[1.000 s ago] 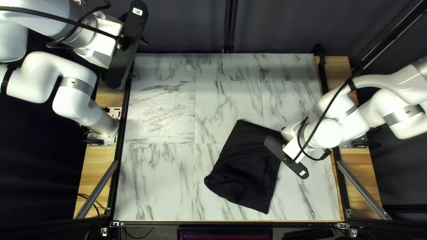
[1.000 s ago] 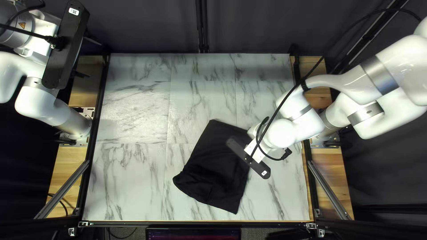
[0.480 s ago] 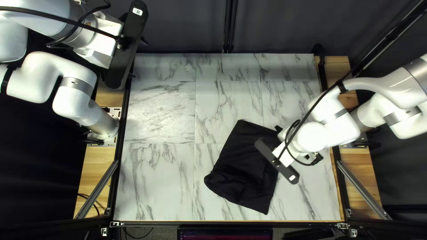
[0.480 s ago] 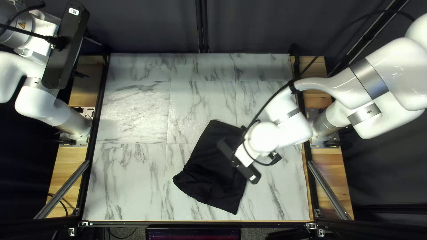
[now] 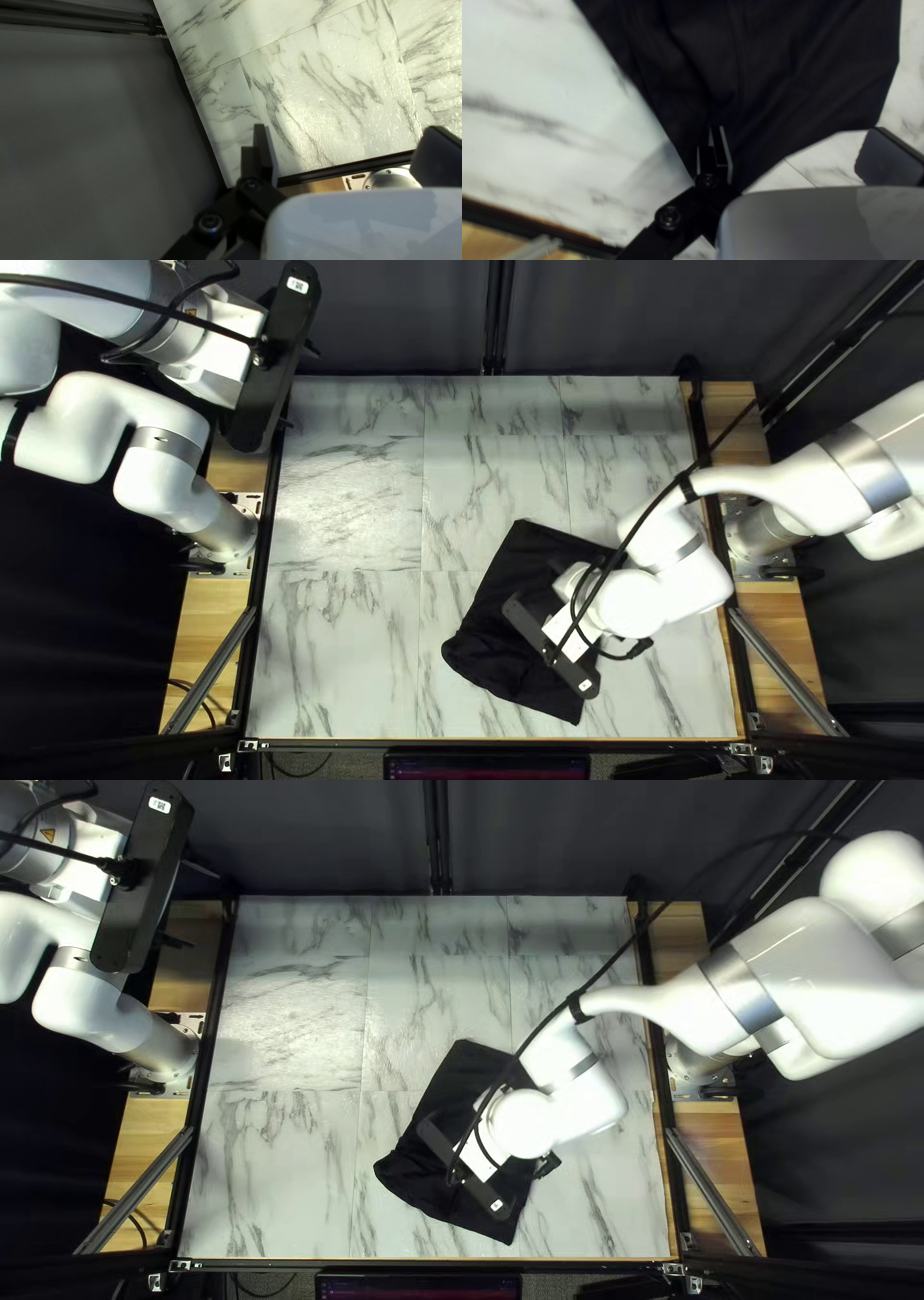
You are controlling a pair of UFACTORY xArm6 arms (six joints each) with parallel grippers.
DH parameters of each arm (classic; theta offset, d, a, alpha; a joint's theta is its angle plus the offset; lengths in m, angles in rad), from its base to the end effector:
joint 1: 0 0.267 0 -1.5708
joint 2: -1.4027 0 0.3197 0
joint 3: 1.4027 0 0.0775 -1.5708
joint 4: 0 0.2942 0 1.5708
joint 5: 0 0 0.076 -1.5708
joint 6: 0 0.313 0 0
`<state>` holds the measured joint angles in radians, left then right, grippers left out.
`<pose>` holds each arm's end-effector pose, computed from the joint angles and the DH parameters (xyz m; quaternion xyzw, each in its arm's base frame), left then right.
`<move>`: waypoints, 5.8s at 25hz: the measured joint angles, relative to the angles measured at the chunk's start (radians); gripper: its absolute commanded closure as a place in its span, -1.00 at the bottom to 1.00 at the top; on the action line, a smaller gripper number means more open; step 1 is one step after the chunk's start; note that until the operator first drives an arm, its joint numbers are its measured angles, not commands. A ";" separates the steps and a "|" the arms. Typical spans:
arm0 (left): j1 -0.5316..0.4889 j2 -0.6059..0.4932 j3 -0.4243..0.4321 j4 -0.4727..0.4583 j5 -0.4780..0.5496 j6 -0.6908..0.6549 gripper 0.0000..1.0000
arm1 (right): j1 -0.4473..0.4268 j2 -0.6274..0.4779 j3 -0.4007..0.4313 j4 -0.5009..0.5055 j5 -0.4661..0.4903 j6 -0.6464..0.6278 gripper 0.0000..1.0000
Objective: Fold t-shirt
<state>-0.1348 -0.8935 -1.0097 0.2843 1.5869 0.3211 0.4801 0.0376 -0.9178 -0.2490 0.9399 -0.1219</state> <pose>0.2162 0.0596 0.4136 -0.9578 0.1970 -0.1422 0.1534 0.3809 0.1406 0.1403 0.9246 0.3668 -0.0117 0.1018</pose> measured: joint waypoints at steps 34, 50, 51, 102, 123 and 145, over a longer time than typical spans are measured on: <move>0.000 0.000 0.000 0.000 0.000 0.000 -1.00 | 0.051 0.225 -0.147 0.127 -0.193 0.152 -0.91; 0.000 0.000 0.000 0.000 0.000 0.000 -1.00 | 0.125 0.286 -0.218 0.182 -0.191 0.217 1.00; 0.000 0.000 0.000 0.000 0.000 0.000 -1.00 | 0.137 0.294 -0.234 0.174 -0.181 0.236 1.00; 0.000 0.000 0.000 0.000 0.000 0.000 -1.00 | 0.338 0.222 -0.276 0.358 0.045 0.328 -1.00; 0.000 0.000 0.000 0.000 0.000 0.000 -1.00 | -0.039 -0.074 0.132 0.164 -0.191 0.109 -1.00; 0.000 0.000 0.000 0.000 0.000 0.000 -1.00 | -0.116 0.257 -0.193 0.259 -0.185 -0.763 -0.97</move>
<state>-0.1348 -0.8935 -1.0097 0.2843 1.5869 0.3211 0.3644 0.2947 -1.1106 0.0103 0.7549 -0.8845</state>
